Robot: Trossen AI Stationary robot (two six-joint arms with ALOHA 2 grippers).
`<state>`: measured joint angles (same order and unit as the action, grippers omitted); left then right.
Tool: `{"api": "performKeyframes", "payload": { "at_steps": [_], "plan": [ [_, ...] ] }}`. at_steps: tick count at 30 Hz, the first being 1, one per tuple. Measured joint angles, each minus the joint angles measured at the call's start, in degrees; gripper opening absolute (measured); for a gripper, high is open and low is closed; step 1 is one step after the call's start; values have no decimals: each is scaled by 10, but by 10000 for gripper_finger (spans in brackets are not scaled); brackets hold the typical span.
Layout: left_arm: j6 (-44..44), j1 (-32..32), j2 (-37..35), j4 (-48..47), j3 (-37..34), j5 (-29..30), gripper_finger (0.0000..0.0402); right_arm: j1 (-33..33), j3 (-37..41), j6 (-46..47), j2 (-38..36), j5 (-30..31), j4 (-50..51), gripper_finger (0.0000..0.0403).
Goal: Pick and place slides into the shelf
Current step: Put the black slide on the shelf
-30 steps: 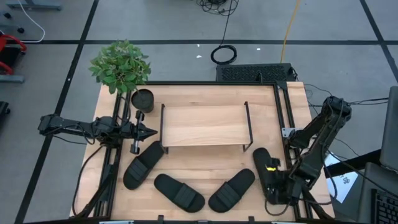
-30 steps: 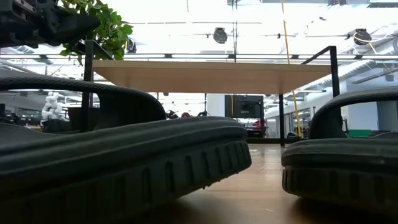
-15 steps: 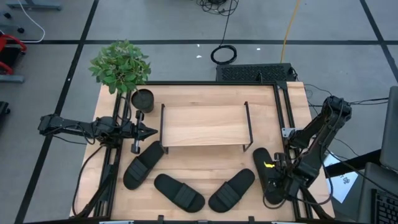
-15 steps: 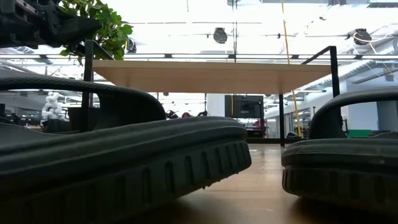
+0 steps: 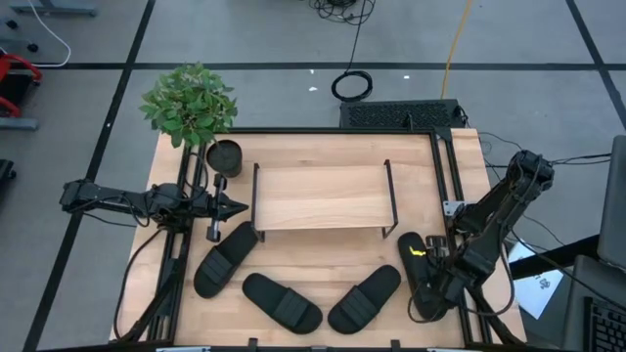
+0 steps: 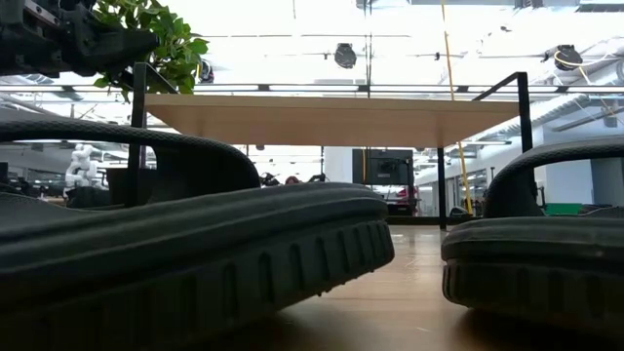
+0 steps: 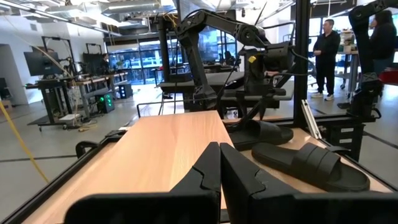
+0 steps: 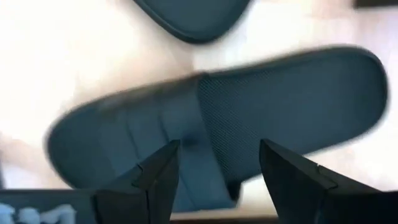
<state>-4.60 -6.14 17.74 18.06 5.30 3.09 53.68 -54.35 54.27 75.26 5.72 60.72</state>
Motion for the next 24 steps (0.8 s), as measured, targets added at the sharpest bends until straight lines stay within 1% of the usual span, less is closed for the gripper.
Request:
{"api": "performKeyframes", "payload": {
  "at_steps": [4,9,12,14,21,24],
  "plan": [
    [-1,0,0,0,0,0,8,-14,24,-28,0,-2,-35,208],
    [-2,0,0,-4,0,0,8,-39,93,-24,-6,-90,-106,208],
    [-2,0,0,-4,0,0,8,-51,130,-24,-25,-115,-167,208],
    [-2,0,0,-4,0,0,8,-59,143,-25,-46,-120,-187,208],
    [-1,0,0,-7,0,0,8,-81,147,-18,-144,-142,-169,207],
    [-4,0,0,-15,0,0,8,-90,147,-3,-183,-121,-148,207]
  ]
}}
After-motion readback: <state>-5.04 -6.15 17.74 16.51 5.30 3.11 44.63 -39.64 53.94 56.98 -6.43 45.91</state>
